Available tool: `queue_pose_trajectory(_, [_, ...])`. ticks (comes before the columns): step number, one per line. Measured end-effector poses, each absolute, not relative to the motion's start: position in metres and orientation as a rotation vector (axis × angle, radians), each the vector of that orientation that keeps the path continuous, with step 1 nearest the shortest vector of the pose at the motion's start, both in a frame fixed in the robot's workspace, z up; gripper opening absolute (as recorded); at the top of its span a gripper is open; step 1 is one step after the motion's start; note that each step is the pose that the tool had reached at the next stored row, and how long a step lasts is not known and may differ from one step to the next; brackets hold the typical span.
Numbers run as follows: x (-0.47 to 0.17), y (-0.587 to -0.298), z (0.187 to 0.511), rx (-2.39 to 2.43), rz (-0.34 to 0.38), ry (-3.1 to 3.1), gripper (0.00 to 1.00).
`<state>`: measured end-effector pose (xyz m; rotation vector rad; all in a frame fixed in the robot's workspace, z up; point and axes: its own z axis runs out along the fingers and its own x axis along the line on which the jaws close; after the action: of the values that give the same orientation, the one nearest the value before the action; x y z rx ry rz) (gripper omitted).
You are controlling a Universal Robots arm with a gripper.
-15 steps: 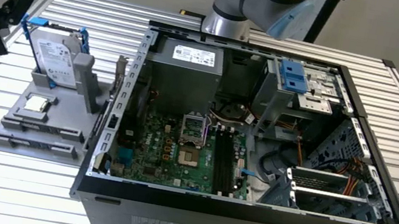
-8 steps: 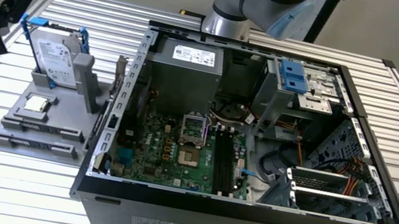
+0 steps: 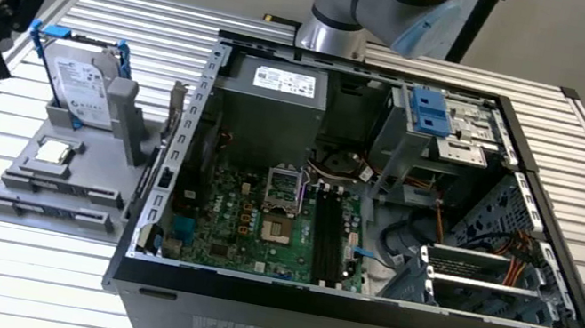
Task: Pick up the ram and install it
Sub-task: 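Pick up the ram and move it above insertion slot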
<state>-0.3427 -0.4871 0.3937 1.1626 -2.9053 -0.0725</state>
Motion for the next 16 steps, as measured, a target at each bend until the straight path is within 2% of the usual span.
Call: queue_pose_trajectory(16, [-0.3427, -0.4868, 0.3934, 1.378, -0.035, -2.818, 0.00])
